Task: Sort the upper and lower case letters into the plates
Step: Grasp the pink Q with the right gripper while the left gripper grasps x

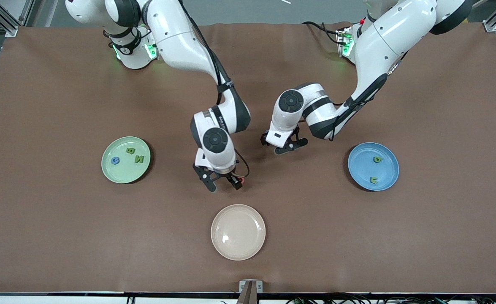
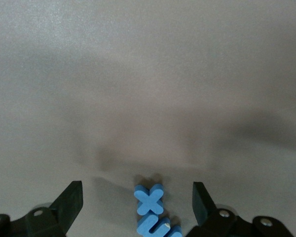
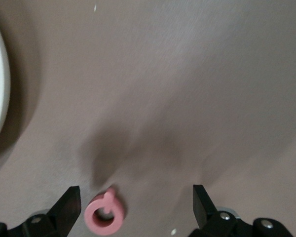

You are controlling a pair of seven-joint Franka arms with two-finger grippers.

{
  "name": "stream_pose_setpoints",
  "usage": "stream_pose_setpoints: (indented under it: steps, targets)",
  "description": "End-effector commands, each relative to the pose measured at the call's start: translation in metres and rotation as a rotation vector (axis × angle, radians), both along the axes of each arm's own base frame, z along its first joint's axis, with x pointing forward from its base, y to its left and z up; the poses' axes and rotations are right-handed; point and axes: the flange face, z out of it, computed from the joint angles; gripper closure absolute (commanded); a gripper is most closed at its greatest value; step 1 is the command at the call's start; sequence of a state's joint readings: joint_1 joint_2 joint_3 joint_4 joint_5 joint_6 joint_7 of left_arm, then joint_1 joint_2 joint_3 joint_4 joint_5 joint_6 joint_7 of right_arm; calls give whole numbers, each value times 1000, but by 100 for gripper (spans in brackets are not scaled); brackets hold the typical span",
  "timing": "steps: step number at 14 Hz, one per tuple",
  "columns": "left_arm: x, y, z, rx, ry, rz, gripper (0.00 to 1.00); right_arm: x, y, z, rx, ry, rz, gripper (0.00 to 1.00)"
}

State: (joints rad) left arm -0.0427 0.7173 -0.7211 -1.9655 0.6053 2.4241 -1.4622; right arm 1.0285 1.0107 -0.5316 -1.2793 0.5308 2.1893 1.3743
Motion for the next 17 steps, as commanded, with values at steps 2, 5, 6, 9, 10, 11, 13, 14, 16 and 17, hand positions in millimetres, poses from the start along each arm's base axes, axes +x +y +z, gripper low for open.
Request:
stream_pose_setpoints:
  steps: [2, 5, 6, 9, 10, 11, 13, 14, 16, 17]
  targets:
    - [3, -3, -2, -1, -16, 8, 26, 12, 10, -6, -18, -15, -28, 0]
    - [4, -3, -4, -4, -11, 11, 36, 9, 18, -14, -21, -19, -13, 0]
    - [5, -4, -5, -6, -10, 12, 36, 8, 20, -15, -21, -20, -10, 1]
    - [0, -10, -7, -8, -5, 3, 36, 2, 26, -15, -20, -13, 1, 14]
    - [0, -10, -7, -8, -5, 3, 36, 1, 27, -16, -21, -9, 3, 20]
    - [1, -10, -6, -10, -6, 5, 36, -3, 31, -15, -21, -7, 8, 25]
    - [2, -12, -6, -12, -7, 6, 36, -4, 32, -16, -23, -6, 11, 41]
    - [4, -11, -6, -12, -5, 9, 36, -5, 33, -16, -24, -5, 12, 51]
    - [3, -12, -7, -13, -4, 7, 39, -6, 32, -17, -25, -2, 13, 77]
    - [3, -12, -7, -12, -4, 7, 41, -5, 31, -17, -27, -4, 13, 92]
